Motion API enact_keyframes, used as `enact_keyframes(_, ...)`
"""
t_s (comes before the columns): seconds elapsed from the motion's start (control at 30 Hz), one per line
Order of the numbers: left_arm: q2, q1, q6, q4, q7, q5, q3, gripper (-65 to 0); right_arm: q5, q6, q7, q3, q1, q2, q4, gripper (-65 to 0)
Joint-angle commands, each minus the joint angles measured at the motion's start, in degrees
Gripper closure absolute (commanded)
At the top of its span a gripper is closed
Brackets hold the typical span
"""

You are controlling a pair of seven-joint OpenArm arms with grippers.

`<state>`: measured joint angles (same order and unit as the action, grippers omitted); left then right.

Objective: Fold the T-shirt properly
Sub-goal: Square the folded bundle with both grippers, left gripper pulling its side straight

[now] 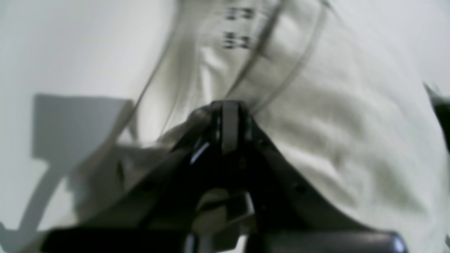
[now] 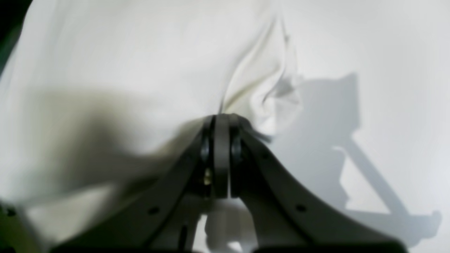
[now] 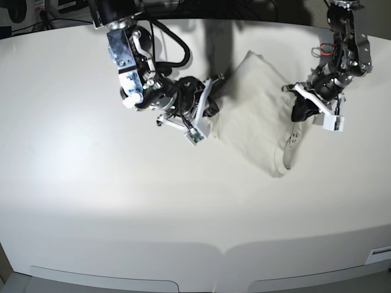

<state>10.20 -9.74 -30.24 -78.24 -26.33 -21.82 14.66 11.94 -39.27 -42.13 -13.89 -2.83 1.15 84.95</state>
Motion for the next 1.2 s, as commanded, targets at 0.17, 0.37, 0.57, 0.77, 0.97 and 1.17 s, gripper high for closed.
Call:
enact_keyframes(0.17,2.05,4.81,2.54,-0.07,-2.34,2.34,0.28,0.0,-1.95,-0.39,0.04,0.02,-9.07,0.00,7.61,0.0)
enact_keyframes(0.37,4.68,7.19,2.58,-0.28,-2.75,2.08,0.31,0.0,-2.78,-0.39,1.05,0.04,-16.02,0.55,16.28,0.0)
enact_keyframes(0.57,10.47,6.27,2.64,-6.03,-7.85,-8.00,0.31,0.0,-2.80,2.21,2.49,0.04,-14.45,0.59,22.45,0.0)
enact_keyframes(0.77,16.94,0.98,10.58,-14.14,-11.26,-15.23,0.31,0.0,-4.44,6.56,3.78,0.04,-7.67,0.59,21.88,0.0)
enact_keyframes(0.97,15.65,-8.87,11.19,-14.08,-2.99,-15.58,0.28,0.0,-4.72,7.80,5.99,0.04,0.02,0.59,11.39,0.0)
enact_keyframes(1.17,8.52,-9.66,11.23,-11.30,2.99,-5.22,0.28,0.0,-4.70,7.78,6.23,0.00,4.07,0.42,1.53,0.0)
